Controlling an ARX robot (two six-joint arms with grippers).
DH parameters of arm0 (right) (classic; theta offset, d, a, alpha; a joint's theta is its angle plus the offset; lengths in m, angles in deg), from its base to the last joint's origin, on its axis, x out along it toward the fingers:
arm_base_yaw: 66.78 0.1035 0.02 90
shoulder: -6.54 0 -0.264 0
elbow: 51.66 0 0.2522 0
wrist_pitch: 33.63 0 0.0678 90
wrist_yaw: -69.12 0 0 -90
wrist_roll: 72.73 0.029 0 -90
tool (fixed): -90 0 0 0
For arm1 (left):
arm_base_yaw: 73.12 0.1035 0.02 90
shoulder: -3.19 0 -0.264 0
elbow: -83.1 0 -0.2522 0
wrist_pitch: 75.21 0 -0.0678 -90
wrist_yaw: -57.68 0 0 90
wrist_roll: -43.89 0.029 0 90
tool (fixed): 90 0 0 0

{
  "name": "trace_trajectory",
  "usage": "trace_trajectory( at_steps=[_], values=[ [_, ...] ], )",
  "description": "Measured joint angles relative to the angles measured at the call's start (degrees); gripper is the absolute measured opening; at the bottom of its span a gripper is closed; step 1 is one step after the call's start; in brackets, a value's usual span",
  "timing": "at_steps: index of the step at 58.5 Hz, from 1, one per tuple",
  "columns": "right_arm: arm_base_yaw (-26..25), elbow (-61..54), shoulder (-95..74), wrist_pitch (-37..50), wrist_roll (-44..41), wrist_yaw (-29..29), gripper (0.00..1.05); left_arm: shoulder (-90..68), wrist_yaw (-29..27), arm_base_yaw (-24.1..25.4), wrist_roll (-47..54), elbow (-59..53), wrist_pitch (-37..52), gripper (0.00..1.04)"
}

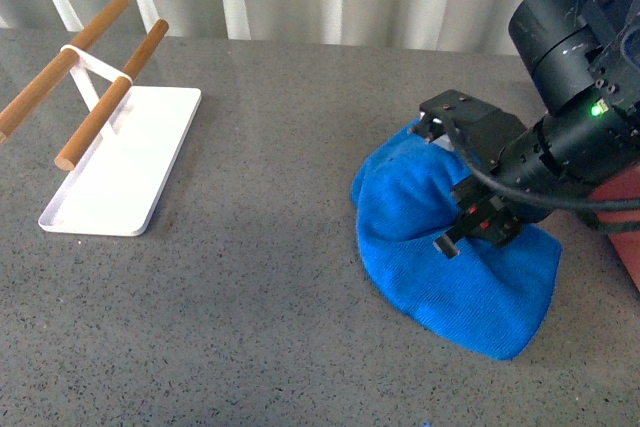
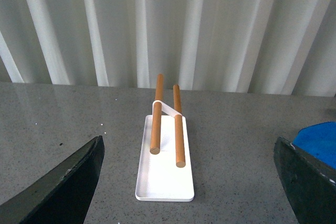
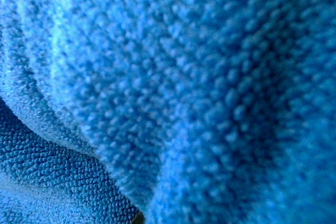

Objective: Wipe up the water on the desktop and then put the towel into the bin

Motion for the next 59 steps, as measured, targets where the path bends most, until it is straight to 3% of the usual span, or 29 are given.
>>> trace_trajectory(
  at_steps=[7, 11, 19, 25, 42, 59],
  values=[
    [-1.18, 5.25, -1.66, -0.98, -0.66, 2.25, 0.03, 0.00, 0.00, 0.00, 0.00, 0.00, 0.00, 0.98],
    [-0.87, 8.35, -2.05, -0.09, 0.17, 0.61, 0.03, 0.00, 0.00, 0.00, 0.00, 0.00, 0.00, 0.98],
    [2.71, 9.90, 1.33, 4.76, 4.02, -2.82, 0.03, 0.00, 0.02, 0.00, 0.00, 0.00, 0.00, 0.98],
    [5.20, 8.96, 6.40, 8.98, 5.64, -1.25, 0.03, 0.00, 0.00, 0.00, 0.00, 0.00, 0.00, 0.98],
    [6.47, 5.66, 23.02, 17.68, 7.54, 14.23, 0.03, 0.00, 0.00, 0.00, 0.00, 0.00, 0.00, 0.98],
    [-0.46, 1.77, 31.93, 21.88, 7.10, 27.91, 0.03, 0.00, 0.00, 0.00, 0.00, 0.00, 0.00, 0.98]
  ],
)
